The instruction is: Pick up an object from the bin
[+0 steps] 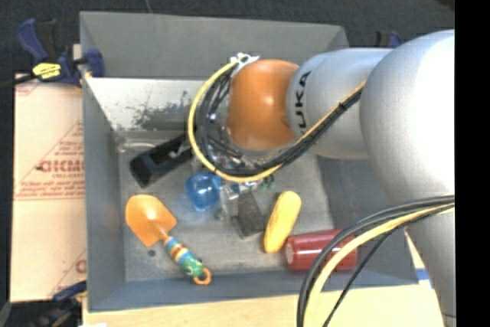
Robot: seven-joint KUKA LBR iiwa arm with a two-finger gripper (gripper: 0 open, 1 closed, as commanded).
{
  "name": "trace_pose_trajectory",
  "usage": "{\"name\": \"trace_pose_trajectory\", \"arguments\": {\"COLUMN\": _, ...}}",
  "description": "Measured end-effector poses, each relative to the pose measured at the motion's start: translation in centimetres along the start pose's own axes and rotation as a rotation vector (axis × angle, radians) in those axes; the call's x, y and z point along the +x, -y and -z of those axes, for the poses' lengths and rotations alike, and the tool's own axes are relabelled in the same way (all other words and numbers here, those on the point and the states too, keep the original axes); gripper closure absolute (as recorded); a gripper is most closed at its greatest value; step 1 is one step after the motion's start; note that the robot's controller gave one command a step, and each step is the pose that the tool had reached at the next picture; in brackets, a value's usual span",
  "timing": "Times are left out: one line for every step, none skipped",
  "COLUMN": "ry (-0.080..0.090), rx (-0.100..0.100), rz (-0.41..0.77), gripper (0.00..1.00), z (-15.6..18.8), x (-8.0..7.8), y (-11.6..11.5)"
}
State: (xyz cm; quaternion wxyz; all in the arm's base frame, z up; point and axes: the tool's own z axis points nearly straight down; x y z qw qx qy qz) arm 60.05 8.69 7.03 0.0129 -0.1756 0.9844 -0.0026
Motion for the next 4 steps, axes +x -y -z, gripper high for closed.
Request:
{"name": "trace_pose_trajectory", "arguments": {"ry": -0.006, "rx": -0.005, "rz": 0.010, "gripper": 1.00, "z": 0.2, "x": 0.6, "y": 1.8}}
{"name": "trace_pose_trajectory", "arguments": {"ry": -0.006, "rx": -0.005, "rz": 0.009, "gripper": 1.00, "z": 0.2, "x": 0.6, "y": 1.8}}
{"name": "trace_pose_trajectory", "arguments": {"ry": -0.018, "rx": -0.008, "rz": 0.008, "gripper": 1.00, "z": 2.2, "x": 0.9, "y": 1.8}}
{"name": "trace_pose_trajectory", "arguments": {"ry": -0.008, "rx": -0.005, "rz": 0.007, "gripper": 1.00, "z": 7.3, "x": 0.4, "y": 1.9}}
